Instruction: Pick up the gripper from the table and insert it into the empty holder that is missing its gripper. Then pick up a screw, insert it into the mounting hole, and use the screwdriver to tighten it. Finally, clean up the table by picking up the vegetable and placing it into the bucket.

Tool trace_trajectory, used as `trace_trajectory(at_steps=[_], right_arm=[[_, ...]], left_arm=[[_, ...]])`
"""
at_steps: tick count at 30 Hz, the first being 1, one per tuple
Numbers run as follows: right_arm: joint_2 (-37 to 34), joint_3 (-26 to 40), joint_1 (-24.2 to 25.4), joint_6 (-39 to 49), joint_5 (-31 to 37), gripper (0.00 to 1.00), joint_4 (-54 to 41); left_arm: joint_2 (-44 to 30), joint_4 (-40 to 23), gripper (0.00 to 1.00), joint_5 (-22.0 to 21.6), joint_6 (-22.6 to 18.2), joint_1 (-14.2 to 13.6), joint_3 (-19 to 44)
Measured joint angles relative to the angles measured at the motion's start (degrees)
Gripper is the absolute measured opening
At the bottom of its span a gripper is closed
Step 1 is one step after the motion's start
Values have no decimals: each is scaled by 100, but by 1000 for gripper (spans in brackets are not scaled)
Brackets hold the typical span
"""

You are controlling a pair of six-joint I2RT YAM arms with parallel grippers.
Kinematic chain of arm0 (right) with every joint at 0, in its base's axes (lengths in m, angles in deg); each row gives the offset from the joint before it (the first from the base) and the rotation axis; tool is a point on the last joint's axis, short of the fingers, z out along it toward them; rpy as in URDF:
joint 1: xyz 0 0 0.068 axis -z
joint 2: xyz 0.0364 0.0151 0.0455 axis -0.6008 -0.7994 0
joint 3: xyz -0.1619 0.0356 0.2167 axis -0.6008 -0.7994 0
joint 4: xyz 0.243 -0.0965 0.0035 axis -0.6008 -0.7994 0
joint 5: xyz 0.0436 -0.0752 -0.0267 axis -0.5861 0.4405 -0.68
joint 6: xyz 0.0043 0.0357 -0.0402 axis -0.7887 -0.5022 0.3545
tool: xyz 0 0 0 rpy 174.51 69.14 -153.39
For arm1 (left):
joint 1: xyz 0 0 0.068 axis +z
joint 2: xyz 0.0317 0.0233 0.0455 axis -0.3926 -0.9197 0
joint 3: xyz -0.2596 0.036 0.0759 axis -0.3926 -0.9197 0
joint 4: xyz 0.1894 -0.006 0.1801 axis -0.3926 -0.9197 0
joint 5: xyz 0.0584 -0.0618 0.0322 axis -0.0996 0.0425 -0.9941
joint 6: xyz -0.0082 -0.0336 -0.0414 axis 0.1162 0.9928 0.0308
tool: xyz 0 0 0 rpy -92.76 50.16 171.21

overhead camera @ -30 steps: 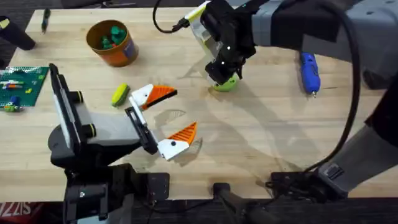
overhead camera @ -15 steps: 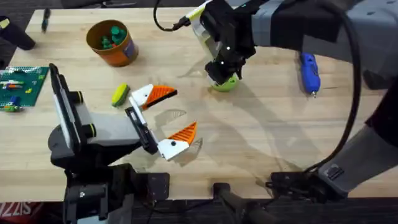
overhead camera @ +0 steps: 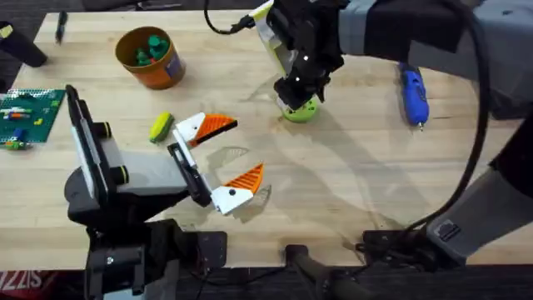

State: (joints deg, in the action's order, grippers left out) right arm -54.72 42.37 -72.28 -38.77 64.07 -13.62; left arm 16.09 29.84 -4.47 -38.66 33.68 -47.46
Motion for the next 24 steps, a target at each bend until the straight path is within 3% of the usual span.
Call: trace_trajectory(at_steps=[15,24], right_arm=[[98,53,0,-40,0,7,-252],[618,930,0,-35,0,7,-1003]], left_arm=[[-2,0,985,-2,0,0,0],[0,0,985,-1,0,0,0]])
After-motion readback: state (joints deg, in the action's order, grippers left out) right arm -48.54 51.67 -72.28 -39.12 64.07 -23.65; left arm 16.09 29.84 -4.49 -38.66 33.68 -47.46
